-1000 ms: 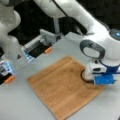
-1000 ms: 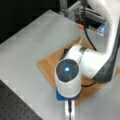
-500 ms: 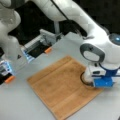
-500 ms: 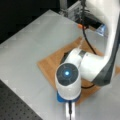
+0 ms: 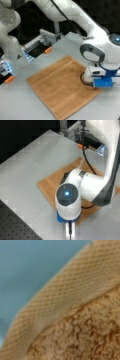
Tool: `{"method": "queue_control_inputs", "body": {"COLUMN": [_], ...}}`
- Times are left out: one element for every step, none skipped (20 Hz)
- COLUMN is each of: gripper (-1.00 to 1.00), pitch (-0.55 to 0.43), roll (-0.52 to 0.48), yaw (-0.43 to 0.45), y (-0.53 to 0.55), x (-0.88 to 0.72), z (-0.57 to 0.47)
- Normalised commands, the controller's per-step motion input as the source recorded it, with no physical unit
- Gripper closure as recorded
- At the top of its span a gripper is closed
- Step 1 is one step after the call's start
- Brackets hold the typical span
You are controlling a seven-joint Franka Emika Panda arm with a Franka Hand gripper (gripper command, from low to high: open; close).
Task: Folding a towel twice
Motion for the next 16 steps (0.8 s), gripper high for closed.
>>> {"method": "queue_control_inputs", "body": {"gripper": [1.0, 1.0, 1.0, 1.0, 1.0, 1.0, 1.0, 1.0, 1.0, 1.0, 1.0, 1.0, 1.0, 1.0, 1.0, 1.0], "pitch": [-0.004, -0.001, -0.002, 0.008, 0.012, 0.012, 0.018, 0.017, 0.022, 0.027, 0.028, 0.041, 0.052, 0.053, 0.048, 0.074], "roll": [-0.098, -0.096, -0.096, -0.095, -0.094, -0.094, -0.094, -0.095, -0.097, -0.099, -0.1, -0.108, -0.112, -0.113, -0.112, -0.123], "yaw": [0.021, 0.016, 0.013, 0.013, 0.013, 0.011, 0.016, 0.015, 0.02, 0.025, 0.025, 0.028, 0.028, 0.026, 0.023, 0.03], "y": [0.03, 0.04, 0.05, 0.06, 0.07, 0.08, 0.08, 0.08, 0.08, 0.07, 0.07, 0.06, 0.06, 0.05, 0.04, 0.02], "x": [-0.14, -0.15, -0.15, -0.15, -0.15, -0.15, -0.15, -0.15, -0.15, -0.16, -0.16, -0.17, -0.18, -0.18, -0.18, -0.16], "z": [-0.06, -0.05, -0.04, -0.03, -0.01, 0.0, 0.01, 0.02, 0.04, 0.06, 0.07, 0.1, 0.13, 0.15, 0.15, 0.11]}}
